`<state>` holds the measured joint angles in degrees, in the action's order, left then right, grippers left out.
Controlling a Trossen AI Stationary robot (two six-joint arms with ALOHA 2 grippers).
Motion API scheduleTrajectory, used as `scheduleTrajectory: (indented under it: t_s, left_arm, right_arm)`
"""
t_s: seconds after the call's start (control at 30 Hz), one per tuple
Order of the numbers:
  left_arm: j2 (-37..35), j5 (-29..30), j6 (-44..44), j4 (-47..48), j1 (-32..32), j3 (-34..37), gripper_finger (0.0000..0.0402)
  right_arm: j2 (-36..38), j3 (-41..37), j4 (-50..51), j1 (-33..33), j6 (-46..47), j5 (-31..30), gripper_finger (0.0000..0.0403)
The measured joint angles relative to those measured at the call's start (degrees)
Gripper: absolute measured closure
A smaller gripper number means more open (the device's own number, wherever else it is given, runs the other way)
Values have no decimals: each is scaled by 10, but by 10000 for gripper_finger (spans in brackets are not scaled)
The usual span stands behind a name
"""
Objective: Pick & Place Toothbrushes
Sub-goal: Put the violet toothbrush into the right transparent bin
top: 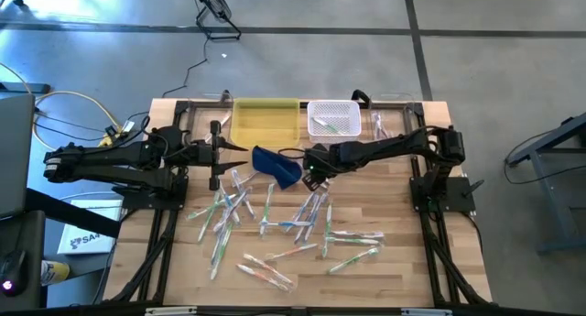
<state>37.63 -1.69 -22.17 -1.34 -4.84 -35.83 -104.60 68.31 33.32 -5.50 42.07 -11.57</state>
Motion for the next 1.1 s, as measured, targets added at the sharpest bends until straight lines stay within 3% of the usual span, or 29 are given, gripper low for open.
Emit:
scheduleTrajectory:
  t_s: [1.1]
  left_arm:
    - [0, 0, 0, 0, 0, 0, 262]
  right_arm:
    - [0, 0, -15, 0, -17, 13, 274]
